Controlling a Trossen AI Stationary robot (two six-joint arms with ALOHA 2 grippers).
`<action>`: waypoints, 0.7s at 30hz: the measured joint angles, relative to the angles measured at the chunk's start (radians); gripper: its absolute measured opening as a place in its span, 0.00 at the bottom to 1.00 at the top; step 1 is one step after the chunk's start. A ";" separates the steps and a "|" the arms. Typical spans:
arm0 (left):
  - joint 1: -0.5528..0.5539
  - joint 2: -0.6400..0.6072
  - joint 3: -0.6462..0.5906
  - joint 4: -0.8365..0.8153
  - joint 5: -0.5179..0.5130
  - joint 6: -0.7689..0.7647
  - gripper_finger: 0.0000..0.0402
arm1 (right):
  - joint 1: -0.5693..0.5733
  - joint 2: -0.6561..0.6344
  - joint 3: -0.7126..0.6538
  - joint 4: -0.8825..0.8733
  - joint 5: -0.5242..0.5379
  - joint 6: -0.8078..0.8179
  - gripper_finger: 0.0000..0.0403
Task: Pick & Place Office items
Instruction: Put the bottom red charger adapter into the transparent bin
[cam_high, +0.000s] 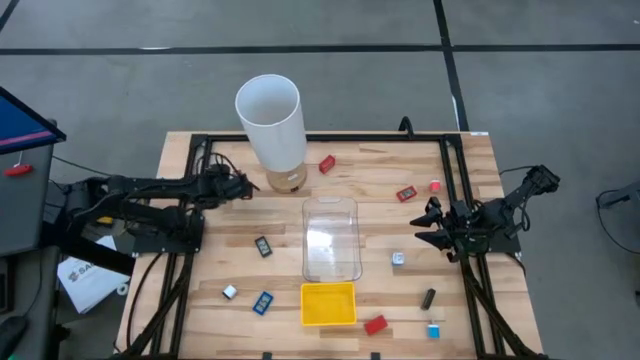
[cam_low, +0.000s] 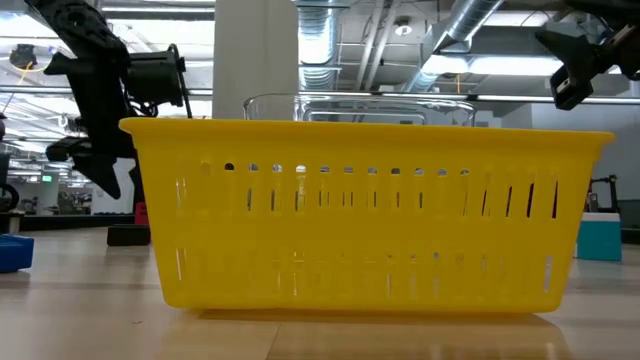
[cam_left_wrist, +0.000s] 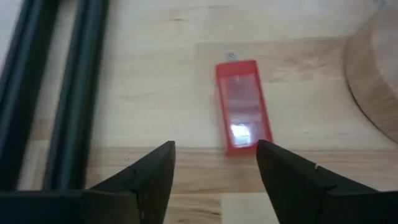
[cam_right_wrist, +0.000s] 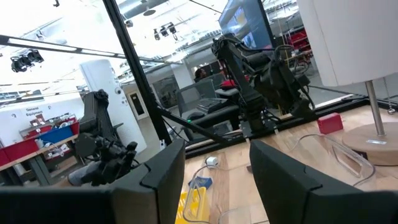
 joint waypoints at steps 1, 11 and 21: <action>-0.006 0.006 -0.003 0.030 -0.002 -0.001 0.59 | 0.000 0.000 0.000 0.000 0.000 0.000 0.43; -0.015 0.120 -0.005 0.158 -0.018 0.002 0.64 | 0.000 0.000 0.000 0.000 -0.001 0.000 0.43; 0.033 0.227 -0.005 0.201 -0.033 0.002 0.54 | 0.000 0.000 0.000 -0.001 -0.001 0.000 0.43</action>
